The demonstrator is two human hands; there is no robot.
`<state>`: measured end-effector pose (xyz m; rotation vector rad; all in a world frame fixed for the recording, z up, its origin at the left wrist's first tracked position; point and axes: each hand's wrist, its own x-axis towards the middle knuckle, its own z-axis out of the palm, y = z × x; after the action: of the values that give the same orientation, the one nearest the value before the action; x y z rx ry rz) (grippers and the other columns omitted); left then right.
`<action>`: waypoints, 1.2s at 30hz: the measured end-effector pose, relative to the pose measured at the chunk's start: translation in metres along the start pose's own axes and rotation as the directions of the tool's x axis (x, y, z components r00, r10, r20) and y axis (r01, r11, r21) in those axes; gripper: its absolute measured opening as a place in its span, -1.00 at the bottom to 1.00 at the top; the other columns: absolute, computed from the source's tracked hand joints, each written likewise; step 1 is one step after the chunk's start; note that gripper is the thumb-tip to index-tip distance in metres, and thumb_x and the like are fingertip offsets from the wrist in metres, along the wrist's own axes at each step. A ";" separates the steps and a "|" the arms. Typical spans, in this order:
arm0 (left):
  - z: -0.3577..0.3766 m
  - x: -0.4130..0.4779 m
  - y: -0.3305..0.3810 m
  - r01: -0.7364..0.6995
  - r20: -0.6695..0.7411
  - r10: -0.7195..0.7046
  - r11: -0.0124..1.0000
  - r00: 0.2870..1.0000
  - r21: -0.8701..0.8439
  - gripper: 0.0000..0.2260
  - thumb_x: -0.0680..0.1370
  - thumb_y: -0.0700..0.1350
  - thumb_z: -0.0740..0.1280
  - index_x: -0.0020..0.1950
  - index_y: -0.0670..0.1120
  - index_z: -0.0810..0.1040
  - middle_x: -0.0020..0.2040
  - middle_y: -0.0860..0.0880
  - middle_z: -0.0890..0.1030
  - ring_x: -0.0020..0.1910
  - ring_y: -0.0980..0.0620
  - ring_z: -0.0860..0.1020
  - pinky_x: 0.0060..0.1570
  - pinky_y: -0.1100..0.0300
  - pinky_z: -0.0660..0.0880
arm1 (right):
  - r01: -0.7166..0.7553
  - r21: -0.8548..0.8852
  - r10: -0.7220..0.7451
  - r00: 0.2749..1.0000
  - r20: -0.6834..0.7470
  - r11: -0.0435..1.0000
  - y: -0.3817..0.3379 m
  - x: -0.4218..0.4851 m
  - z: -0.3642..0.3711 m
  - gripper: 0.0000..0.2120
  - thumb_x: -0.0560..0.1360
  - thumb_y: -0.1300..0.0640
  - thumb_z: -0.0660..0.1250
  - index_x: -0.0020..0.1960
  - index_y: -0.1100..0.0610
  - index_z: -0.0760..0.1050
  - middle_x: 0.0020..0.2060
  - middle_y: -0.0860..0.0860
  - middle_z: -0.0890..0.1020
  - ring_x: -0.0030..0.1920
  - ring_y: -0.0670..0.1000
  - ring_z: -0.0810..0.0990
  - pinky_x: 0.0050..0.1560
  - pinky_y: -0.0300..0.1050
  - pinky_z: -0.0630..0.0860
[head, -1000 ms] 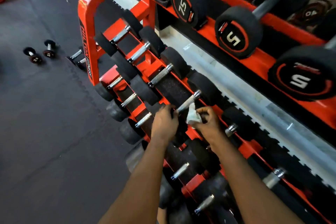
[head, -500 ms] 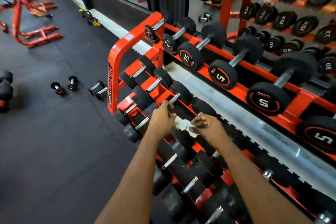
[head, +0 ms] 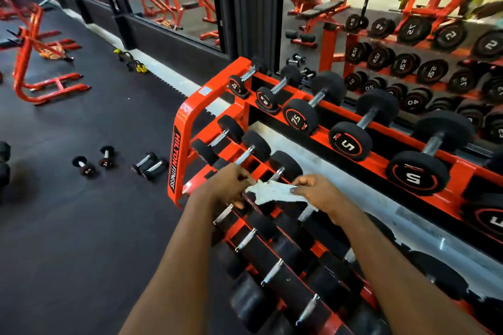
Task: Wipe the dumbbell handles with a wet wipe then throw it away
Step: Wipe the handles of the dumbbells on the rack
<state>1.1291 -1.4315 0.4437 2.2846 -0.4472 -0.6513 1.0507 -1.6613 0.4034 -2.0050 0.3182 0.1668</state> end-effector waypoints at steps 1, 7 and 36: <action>-0.007 0.002 -0.002 0.012 -0.015 -0.011 1.000 1.000 0.025 -0.86 0.65 -0.20 0.32 -0.05 -0.19 0.61 -0.32 -0.10 0.48 -0.53 0.14 0.49 -0.43 0.25 0.55 | -0.001 0.027 0.001 1.000 -0.005 1.000 -0.004 0.002 -0.001 -0.88 0.48 0.15 0.39 -0.22 0.07 0.64 -0.35 0.06 0.58 -0.28 -0.01 0.49 -0.18 -0.09 0.39; -0.036 0.018 -0.024 0.220 -0.261 -0.170 0.959 0.950 0.177 -0.87 0.61 -0.21 0.35 -0.07 -0.22 0.64 -0.07 -0.18 0.68 -0.18 -0.09 0.63 -0.27 0.18 0.56 | 0.019 0.222 0.009 0.992 -0.125 0.975 -0.028 0.012 0.003 -0.85 0.51 0.24 0.38 -0.24 0.13 0.61 -0.45 -0.05 0.57 -0.44 -0.08 0.46 -0.37 -0.20 0.39; 0.031 -0.002 0.061 -0.340 -0.650 0.095 0.903 0.754 -0.262 -0.85 0.69 -0.21 0.15 -0.06 -0.07 0.31 -0.22 -0.08 0.45 -0.29 0.03 0.36 -0.34 0.16 0.30 | 0.053 0.386 -0.092 0.992 0.084 0.921 -0.039 -0.015 -0.025 -0.83 0.50 0.15 0.44 0.02 0.24 0.60 -0.21 0.11 0.64 -0.27 -0.03 0.55 -0.26 -0.20 0.46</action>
<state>1.1026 -1.4893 0.4687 1.8926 -0.2339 0.1654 1.0469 -1.6650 0.4517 -1.6102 0.1931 0.1457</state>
